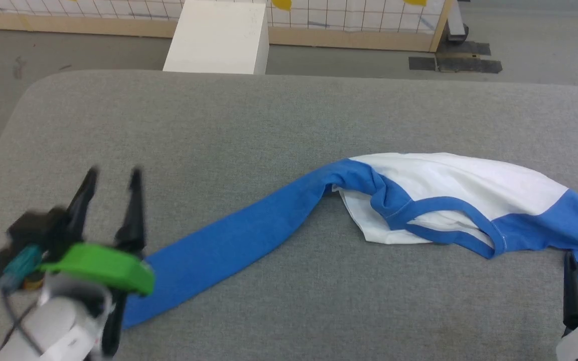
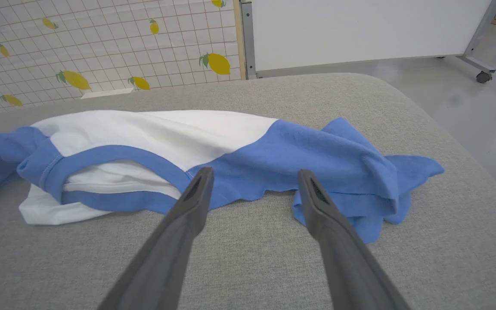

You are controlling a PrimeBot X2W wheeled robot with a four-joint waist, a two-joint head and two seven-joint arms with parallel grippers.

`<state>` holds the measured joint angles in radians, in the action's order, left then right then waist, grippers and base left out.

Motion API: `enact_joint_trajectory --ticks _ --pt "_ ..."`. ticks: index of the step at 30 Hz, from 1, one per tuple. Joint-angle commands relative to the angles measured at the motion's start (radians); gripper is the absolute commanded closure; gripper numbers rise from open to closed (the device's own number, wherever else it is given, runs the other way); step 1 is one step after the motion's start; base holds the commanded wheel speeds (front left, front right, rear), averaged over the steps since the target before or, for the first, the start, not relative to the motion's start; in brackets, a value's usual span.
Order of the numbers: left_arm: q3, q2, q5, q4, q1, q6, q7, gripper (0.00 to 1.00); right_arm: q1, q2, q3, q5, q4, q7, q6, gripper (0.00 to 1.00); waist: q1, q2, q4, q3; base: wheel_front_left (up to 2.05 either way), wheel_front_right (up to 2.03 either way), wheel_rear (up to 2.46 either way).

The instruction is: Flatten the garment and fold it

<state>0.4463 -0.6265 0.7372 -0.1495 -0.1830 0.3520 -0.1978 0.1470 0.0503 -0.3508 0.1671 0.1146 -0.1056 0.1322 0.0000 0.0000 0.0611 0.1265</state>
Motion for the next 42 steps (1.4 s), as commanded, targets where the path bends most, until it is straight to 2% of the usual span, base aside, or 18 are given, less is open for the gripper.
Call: enact_joint_trajectory --ticks 1,4,9,15,21,22,23,29,33,35,38,41,42 --pt "0.032 0.003 -0.03 -0.009 -0.052 -0.023 0.021 0.0 -0.009 0.0 0.006 0.0 0.003 -0.001 -0.002 0.0 0.0 0.0 -0.003 0.011 0.0 0.0 0.0" --pt "0.127 0.03 -0.073 0.01 -0.146 -0.081 0.089 0.0 -0.018 0.0 0.017 0.005 -0.002 0.002 -0.002 0.0 0.0 0.0 -0.012 0.027 0.0 0.0 0.0" --pt "0.284 0.108 -0.124 0.16 -0.273 -0.203 0.19 0.0 -0.038 0.0 0.027 0.007 -0.01 0.006 -0.002 0.0 0.0 0.0 -0.038 0.061 0.0 0.0 0.0" --pt "0.355 0.217 -0.076 0.408 -0.367 -0.322 0.253 0.0 -0.065 0.0 0.03 0.001 -0.01 0.008 -0.002 0.0 0.0 0.0 -0.07 0.11 0.0 0.0 0.0" --pt "0.403 0.281 -0.102 0.617 -0.452 -0.384 0.253 0.0 -0.09 0.0 0.036 0.001 -0.014 0.01 -0.002 0.0 0.0 0.0 -0.091 0.148 0.0 0.0 0.0" --pt "0.423 0.286 -0.122 0.648 -0.469 -0.397 0.257 0.42 -0.093 0.0 0.036 0.001 -0.015 0.01 -0.002 0.0 0.0 0.0 -0.092 0.153 0.0 0.0 0.0" --pt "0.435 0.292 -0.132 0.67 -0.48 -0.405 0.256 1.0 -0.096 0.0 0.036 0.0 -0.016 0.011 -0.002 0.0 0.0 0.0 -0.093 0.155 0.0 0.0 0.0" --pt "0.456 0.327 -0.141 0.761 -0.525 -0.441 0.202 1.0 -0.105 0.0 0.025 -0.006 -0.022 0.011 -0.002 0.0 0.0 0.0 -0.076 0.143 0.0 0.0 0.0" --pt "0.401 0.325 -0.098 0.736 -0.535 -0.448 0.114 1.0 -0.091 0.0 0.024 -0.009 -0.026 0.009 -0.002 0.0 0.0 0.0 -0.047 0.104 0.0 0.0 0.0" --pt "0.366 0.307 -0.057 0.679 -0.518 -0.451 0.091 1.0 -0.08 0.0 0.023 -0.011 -0.027 0.006 -0.002 0.0 0.0 0.0 -0.035 0.081 0.0 0.0 0.0" --pt "0.294 0.252 0.033 0.517 -0.441 -0.439 0.084 1.0 -0.059 0.0 0.02 -0.01 -0.027 0.003 -0.002 0.0 0.0 0.0 -0.018 0.048 0.0 0.0 0.0" --pt "0.209 0.174 0.13 0.286 -0.319 -0.388 0.082 1.0 -0.033 0.0 0.019 -0.004 -0.028 0.001 -0.002 0.0 0.0 0.0 -0.001 0.025 0.0 0.0 0.0" --pt "0.175 0.142 0.166 0.18 -0.262 -0.358 0.082 1.0 -0.024 0.0 0.021 -0.001 -0.028 -0.001 -0.002 0.0 0.0 0.0 0.006 0.019 0.0 0.0 0.0"
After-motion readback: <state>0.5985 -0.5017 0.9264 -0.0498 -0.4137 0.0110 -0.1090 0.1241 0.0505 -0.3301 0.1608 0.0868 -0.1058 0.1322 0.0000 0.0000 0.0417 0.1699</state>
